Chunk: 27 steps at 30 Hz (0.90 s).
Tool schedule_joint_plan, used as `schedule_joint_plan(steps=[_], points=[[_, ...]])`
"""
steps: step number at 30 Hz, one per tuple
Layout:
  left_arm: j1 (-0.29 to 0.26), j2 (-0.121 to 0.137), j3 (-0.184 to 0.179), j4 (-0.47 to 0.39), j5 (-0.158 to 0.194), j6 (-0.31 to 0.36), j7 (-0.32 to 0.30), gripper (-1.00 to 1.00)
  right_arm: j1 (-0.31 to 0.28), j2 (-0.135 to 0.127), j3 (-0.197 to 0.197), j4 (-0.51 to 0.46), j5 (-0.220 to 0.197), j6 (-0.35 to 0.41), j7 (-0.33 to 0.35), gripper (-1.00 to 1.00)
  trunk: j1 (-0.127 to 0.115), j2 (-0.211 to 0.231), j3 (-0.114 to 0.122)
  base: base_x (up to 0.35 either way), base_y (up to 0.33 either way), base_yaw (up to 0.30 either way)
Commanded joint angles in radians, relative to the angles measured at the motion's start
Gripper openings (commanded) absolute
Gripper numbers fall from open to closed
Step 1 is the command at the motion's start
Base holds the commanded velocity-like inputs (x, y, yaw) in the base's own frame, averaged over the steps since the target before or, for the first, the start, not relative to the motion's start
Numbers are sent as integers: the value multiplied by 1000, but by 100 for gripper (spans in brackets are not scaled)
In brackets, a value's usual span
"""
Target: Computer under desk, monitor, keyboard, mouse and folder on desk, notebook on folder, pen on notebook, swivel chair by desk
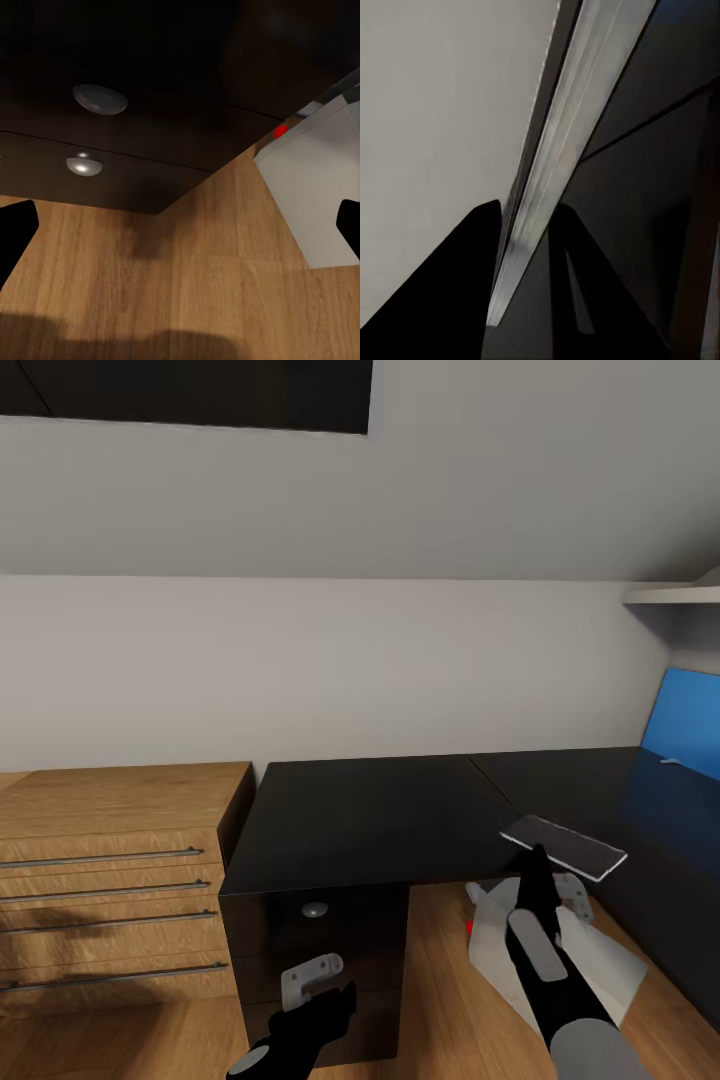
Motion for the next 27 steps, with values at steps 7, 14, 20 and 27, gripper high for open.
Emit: schedule_joint_plan(steps=[7,14,20,27], points=[[-1,1,-1,-1,1,5,4,100,90,3,-1,-177,-8,129,-2,-100,0,-1,-1,0,0,0],[-1,1,0,-1,1,4,3,100,133,9,3,-280,-7,321,2,-100,0,-1,-1,0,0,0],[-1,2,2,-1,1,4,3,100,139,14,50,-292,-9,359,18,-100,0,-1,-1,0,0,6],[-1,4,5,-1,1,4,3,100,139,14,174,-281,-6,361,18,-100,0,-1,-1,0,0,163]])
